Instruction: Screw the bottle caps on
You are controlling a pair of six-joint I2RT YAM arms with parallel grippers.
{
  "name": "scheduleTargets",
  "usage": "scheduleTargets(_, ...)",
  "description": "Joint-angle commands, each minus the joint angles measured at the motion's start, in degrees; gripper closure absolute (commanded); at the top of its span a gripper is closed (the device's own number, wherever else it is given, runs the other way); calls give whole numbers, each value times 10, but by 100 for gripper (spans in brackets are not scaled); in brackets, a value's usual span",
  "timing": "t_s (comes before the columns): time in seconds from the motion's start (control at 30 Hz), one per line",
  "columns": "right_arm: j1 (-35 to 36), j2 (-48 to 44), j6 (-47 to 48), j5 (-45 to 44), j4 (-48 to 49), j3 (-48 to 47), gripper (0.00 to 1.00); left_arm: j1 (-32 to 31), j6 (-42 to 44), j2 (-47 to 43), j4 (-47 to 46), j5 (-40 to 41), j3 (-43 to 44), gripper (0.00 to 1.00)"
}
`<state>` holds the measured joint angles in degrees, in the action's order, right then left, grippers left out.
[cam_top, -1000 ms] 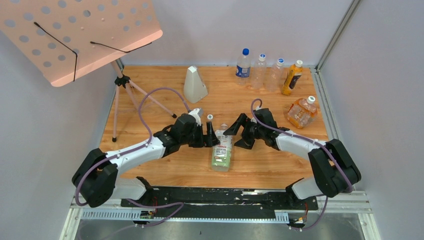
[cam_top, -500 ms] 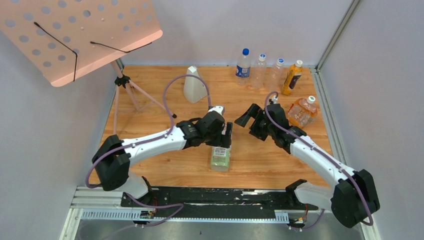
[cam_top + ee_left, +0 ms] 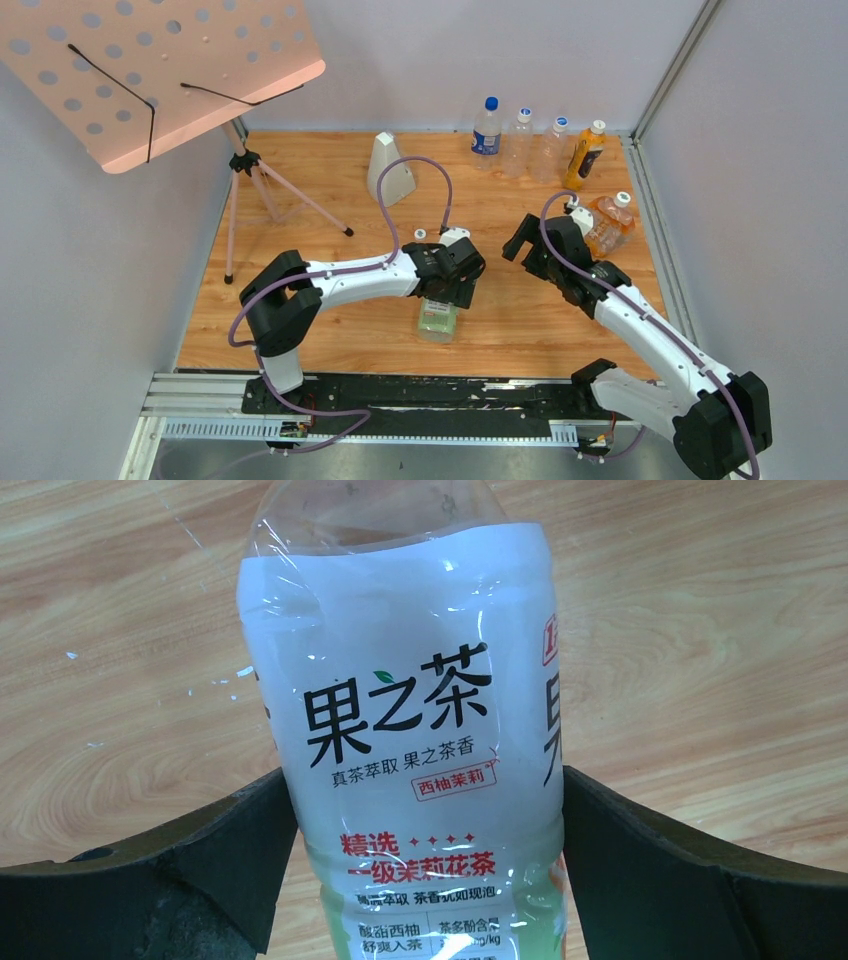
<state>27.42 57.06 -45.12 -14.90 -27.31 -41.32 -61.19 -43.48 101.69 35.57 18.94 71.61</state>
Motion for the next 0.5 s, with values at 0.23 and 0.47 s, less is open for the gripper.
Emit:
scheduleTargets(0.23, -2, 62, 85, 37, -60, -62, 0, -10, -34, 29, 13, 25, 15, 9)
scheduleTargets(0.47, -2, 94, 119, 67, -71, -81, 0, -10, -29, -20, -24, 51, -21, 30)
